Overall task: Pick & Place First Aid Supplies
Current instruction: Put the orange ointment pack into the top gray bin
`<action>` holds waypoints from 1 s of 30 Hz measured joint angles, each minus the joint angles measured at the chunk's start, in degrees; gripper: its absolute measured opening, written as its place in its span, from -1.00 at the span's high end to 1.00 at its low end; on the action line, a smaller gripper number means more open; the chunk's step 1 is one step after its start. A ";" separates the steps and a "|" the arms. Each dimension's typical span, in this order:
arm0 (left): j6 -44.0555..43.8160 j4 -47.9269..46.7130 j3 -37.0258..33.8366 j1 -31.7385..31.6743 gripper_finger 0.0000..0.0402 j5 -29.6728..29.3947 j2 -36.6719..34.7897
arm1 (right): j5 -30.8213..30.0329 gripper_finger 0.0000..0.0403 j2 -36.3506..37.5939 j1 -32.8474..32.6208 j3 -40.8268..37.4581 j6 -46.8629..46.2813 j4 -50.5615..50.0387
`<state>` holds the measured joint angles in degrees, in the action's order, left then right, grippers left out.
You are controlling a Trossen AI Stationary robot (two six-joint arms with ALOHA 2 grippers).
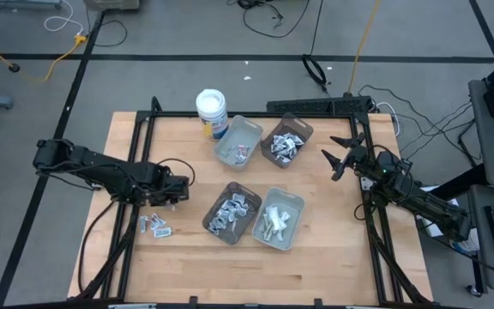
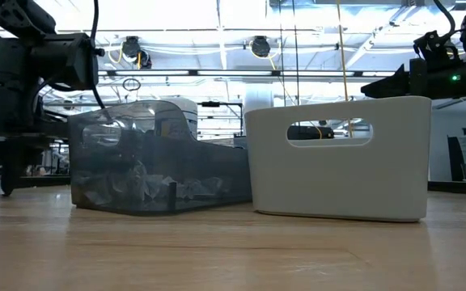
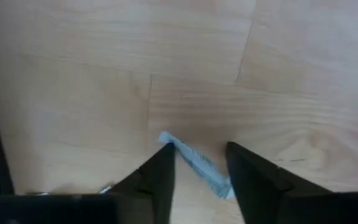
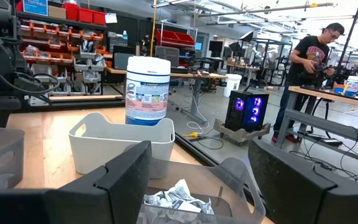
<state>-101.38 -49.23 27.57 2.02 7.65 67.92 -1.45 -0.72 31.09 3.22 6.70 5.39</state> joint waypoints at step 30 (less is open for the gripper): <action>32.02 -3.43 15.92 -0.02 0.98 4.47 -0.85 | 0.01 -0.31 0.01 0.00 0.00 0.00 0.00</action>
<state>-69.36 -52.65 43.49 2.00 12.12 67.07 -1.45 -0.72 31.09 3.22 6.70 5.39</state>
